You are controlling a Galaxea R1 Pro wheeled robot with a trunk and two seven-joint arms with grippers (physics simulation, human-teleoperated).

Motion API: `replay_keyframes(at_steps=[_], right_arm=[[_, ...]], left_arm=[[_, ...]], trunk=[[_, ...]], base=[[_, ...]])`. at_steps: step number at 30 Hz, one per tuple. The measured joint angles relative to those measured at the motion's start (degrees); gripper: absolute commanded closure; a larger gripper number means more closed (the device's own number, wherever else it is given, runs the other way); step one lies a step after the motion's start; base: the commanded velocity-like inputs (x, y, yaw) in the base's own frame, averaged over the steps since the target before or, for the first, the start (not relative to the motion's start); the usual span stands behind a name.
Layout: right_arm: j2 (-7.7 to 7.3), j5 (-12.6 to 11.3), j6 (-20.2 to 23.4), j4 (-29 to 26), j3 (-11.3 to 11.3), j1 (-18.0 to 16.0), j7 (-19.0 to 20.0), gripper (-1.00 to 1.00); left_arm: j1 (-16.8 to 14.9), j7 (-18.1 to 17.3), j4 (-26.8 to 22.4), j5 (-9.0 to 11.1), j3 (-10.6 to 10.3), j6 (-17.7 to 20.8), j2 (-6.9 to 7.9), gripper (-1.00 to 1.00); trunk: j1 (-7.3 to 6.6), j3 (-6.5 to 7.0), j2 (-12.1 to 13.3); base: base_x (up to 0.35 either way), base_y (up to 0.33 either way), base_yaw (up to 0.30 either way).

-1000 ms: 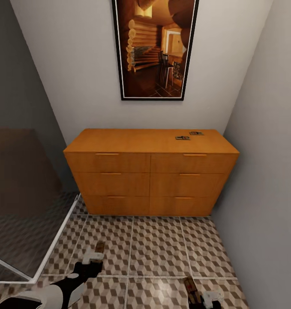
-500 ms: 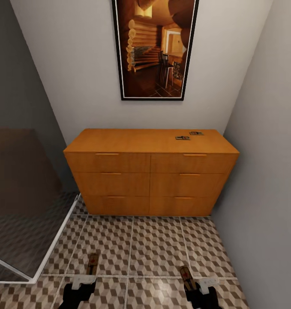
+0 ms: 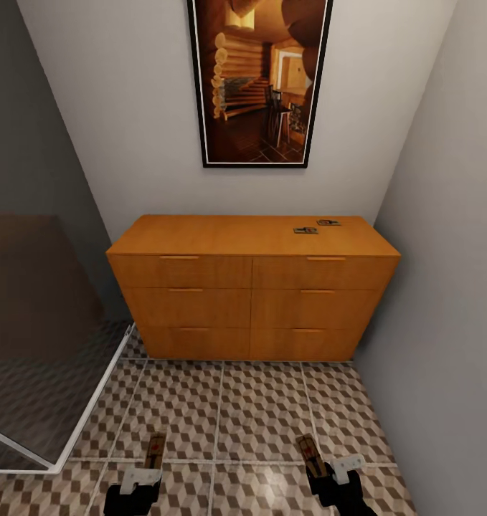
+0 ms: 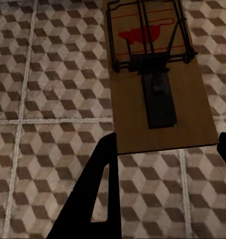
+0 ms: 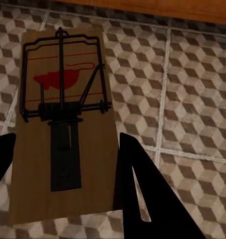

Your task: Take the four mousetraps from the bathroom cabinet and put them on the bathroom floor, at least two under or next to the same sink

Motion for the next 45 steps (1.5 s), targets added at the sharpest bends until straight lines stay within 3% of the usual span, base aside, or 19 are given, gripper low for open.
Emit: replay_keyframes(at_steps=[4, 9, 45], right_arm=[[0.07, 0.03, -2.27, 0.08, 0.00, 0.00, -0.14, 1.00], [0.09, 0.08, -2.72, 0.23, 0.00, 0.00, -0.17, 1.00], [0.32, 0.10, -4.88, 0.99, 0.20, 0.00, -0.17, 1.00]], left_arm=[[0.02, -0.08, -0.01, -0.01, 0.00, 6.53, -0.04, 1.00], [0.02, -0.27, -0.03, -0.04, 0.00, 9.95, 0.01, 1.00], [0.02, -0.40, -0.03, -0.01, 0.00, 10.50, 0.02, 1.00]], trunk=[[0.00, 0.00, 0.00], [0.00, 0.00, 0.00], [0.00, 0.00, 0.00]], base=[[0.000, 0.000, 0.000], [0.000, 0.000, 0.000], [0.000, 0.000, 0.000]])
